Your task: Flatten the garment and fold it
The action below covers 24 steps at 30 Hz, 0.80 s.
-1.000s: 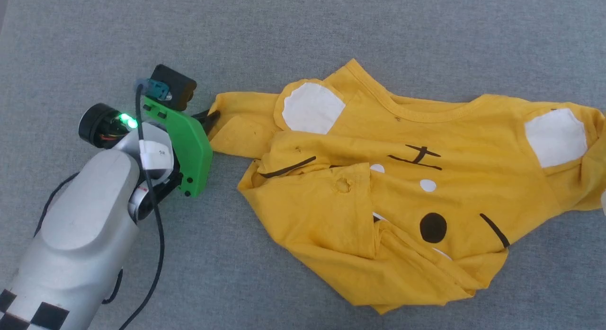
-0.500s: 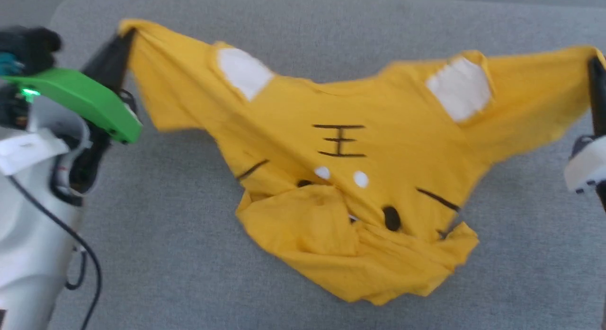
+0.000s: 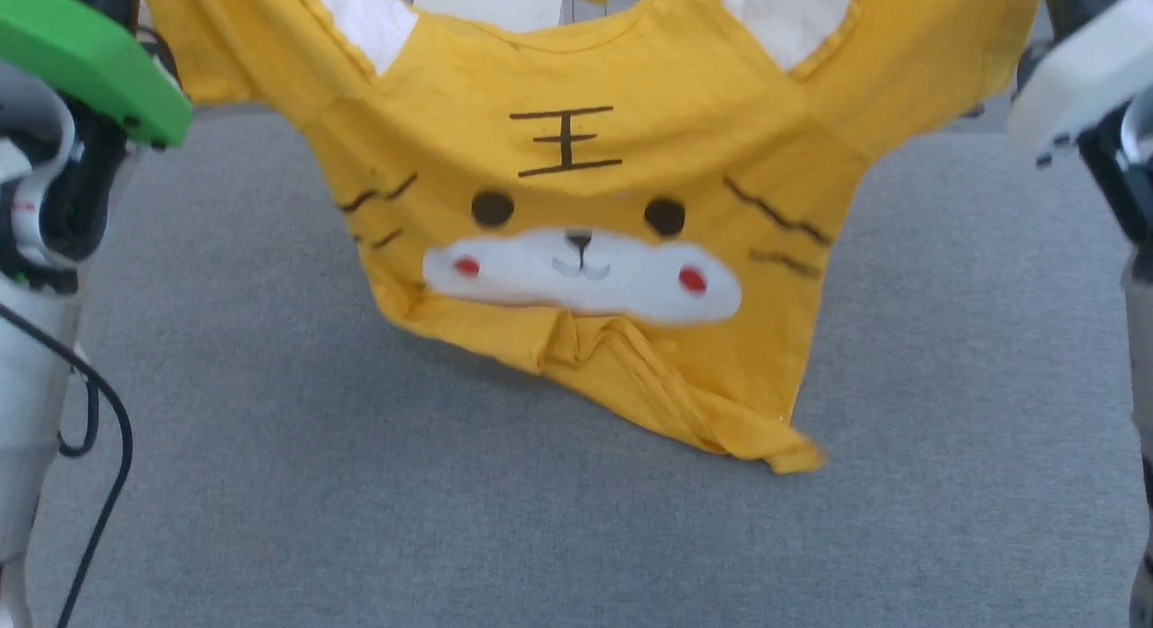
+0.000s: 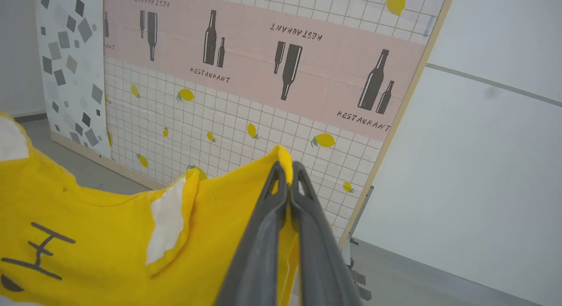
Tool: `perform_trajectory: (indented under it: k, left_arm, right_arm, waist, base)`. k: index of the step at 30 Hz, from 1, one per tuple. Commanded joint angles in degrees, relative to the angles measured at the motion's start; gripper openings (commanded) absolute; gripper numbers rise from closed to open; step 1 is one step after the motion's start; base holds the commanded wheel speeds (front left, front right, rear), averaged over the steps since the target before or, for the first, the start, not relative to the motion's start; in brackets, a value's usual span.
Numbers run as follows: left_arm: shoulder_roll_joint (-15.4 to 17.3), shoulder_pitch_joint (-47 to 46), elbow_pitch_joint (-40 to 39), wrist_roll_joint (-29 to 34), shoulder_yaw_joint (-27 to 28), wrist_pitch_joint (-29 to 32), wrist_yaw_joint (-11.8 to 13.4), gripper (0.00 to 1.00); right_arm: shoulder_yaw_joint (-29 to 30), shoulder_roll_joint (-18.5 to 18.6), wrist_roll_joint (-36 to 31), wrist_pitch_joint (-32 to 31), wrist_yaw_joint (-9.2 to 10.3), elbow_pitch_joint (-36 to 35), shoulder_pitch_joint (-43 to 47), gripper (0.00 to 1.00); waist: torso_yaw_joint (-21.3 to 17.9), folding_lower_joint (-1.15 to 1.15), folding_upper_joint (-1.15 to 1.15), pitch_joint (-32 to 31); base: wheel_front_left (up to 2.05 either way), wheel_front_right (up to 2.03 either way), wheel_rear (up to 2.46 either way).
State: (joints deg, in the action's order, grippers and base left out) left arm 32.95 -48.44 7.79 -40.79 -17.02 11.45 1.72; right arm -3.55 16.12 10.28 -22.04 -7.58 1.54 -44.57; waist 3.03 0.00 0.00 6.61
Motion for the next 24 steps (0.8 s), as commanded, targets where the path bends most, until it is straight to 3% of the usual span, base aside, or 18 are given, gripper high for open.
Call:
perform_trajectory:
  k: [1, 9, 15, 20, 24]
  left_arm:
    - [-0.2, -2.5, 0.2, 0.8, -0.4, 0.8, 0.4, 0.0]
    - [-1.9, -11.8, 2.1, 2.0, -2.2, 5.1, 1.6, 0.0]
    - [-2.6, -15.0, 3.3, 0.4, -3.7, 11.7, 1.9, 0.0]
    - [-1.8, -17.6, 3.4, -0.6, -3.5, 16.5, 3.2, 0.0]
    - [-1.6, -21.1, 4.0, -0.2, -2.3, 16.6, 4.8, 0.0]
  right_arm:
    - [-0.5, 0.0, 0.5, 0.7, 0.09, 1.7, -2.8, 0.0]
    - [-3.6, -0.3, 1.9, 1.3, 0.09, 10.4, -13.0, 0.0]
    - [-6.1, -0.6, 4.5, -1.6, 0.09, 14.6, -16.8, 0.0]
    - [-6.1, -2.5, 6.6, -6.4, 0.09, 16.9, -20.9, 0.0]
    - [-3.1, -5.9, 4.7, -8.0, 0.09, 19.8, -26.7, 0.0]
  waist:
    - [-1.4, 0.0, 0.0, -3.7]
    - [-1.9, 0.0, 0.0, -8.0]
    - [-2.7, 0.0, 0.0, -9.2]
    - [-4.1, 0.0, 0.0, -5.4]
    - [-5.5, 0.0, 0.0, 0.4]
  base:
    - [0.0, 0.0, 0.0]
    - [0.0, 0.0, 0.0]
    - [0.0, 0.0, 0.0]
    - [0.0, 0.0, 0.0]
    - [0.0, 0.0, 0.0]
